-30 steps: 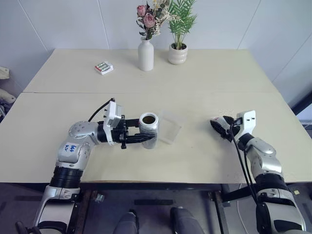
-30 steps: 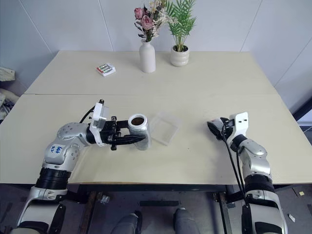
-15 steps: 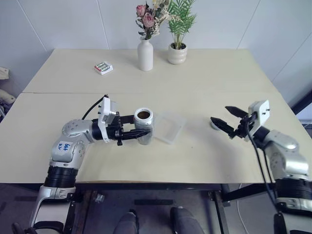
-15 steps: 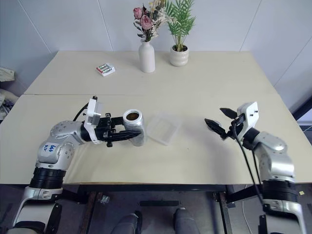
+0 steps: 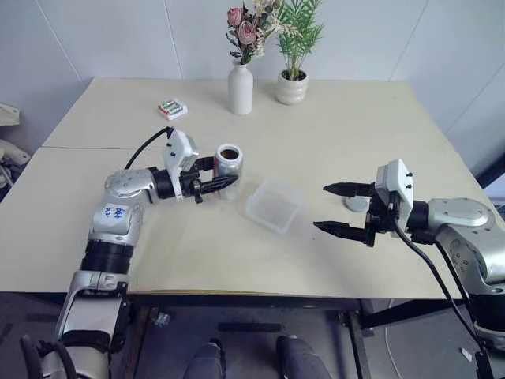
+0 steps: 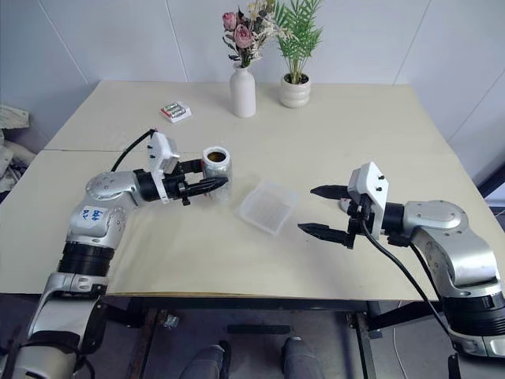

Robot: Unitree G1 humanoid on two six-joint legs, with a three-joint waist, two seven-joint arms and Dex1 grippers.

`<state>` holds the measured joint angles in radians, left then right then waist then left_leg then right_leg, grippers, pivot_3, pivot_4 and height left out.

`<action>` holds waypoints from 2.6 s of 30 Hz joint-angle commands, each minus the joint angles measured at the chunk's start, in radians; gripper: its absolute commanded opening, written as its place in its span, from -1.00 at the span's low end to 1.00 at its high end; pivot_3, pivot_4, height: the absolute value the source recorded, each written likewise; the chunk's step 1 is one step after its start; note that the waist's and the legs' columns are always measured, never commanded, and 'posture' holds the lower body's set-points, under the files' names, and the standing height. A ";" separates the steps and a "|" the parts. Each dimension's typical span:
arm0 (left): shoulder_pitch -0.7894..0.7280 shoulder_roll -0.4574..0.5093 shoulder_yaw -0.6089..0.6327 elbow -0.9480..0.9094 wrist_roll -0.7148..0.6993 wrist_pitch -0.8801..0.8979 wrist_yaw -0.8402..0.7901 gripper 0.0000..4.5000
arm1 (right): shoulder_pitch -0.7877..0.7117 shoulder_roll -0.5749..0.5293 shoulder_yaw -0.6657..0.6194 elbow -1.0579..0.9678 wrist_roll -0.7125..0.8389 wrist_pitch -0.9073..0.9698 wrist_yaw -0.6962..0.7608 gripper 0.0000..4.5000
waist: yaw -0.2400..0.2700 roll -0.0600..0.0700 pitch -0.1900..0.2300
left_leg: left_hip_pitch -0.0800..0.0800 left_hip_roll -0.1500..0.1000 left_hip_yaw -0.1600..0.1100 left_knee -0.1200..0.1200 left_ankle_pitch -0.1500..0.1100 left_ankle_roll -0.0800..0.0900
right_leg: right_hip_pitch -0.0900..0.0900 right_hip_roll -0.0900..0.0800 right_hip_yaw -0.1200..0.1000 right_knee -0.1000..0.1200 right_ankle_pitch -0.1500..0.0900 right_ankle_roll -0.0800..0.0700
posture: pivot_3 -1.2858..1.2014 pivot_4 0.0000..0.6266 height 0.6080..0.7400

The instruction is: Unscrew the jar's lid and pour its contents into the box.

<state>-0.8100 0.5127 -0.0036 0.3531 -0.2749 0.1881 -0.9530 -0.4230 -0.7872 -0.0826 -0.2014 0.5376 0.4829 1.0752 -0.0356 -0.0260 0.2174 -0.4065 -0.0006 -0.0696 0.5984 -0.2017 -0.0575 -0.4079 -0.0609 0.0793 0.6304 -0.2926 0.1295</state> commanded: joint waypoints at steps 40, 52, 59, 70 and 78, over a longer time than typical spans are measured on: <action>-0.939 -0.207 -1.119 0.893 1.702 -0.918 1.487 -0.10 | 0.082 0.160 -0.083 -0.068 0.053 -0.009 -0.236 0.99 | 0.014 -0.005 0.003 | -0.017 -0.005 0.006 0.014 -0.009 0.010 | -0.007 -0.001 0.009 -0.008 0.005 0.015 | 0.03 -0.52 1.00; -0.761 -0.120 -0.607 0.998 1.027 -1.216 0.880 -0.10 | 0.067 0.155 -0.074 -0.050 0.056 -0.011 -0.217 0.99 | 0.009 -0.004 0.003 | -0.015 -0.004 0.008 0.015 -0.009 0.010 | -0.007 -0.002 0.009 -0.004 0.005 0.015 | 0.03 -0.52 1.00; -0.521 -0.137 -0.055 0.794 0.310 -0.744 0.174 -0.10 | 0.024 0.153 -0.074 -0.036 0.079 0.002 -0.188 0.99 | 0.006 -0.004 0.002 | -0.014 -0.003 0.009 0.020 -0.008 0.011 | -0.008 -0.001 0.009 0.001 0.006 0.013 | 0.03 -0.52 1.00; -0.169 -0.081 0.281 0.387 0.054 -0.238 0.487 -0.10 | -0.166 0.180 0.030 -0.028 0.072 -0.002 -0.097 0.99 | -0.008 -0.004 0.002 | -0.007 -0.003 0.006 0.031 -0.007 0.010 | -0.002 -0.001 0.009 0.015 0.007 0.012 | 0.03 -0.52 1.00; 0.004 -0.028 0.339 0.444 0.093 -0.367 0.664 -0.10 | -0.264 0.235 0.108 -0.033 0.069 0.000 -0.064 0.99 | -0.009 -0.005 0.002 | -0.003 -0.002 0.007 0.029 -0.005 0.009 | 0.000 -0.001 0.009 0.015 0.010 0.009 | 0.03 -0.52 1.00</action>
<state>-0.8035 0.4573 0.3264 0.8045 -0.1956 -0.1284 -0.3082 -0.6647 -0.5565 0.0339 -0.2075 0.5951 0.4884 1.0031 -0.0444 -0.0307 0.2189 -0.4099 -0.0026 -0.0628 0.6277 -0.2067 -0.0488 -0.4078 -0.0616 0.0881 0.6449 -0.2829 0.1388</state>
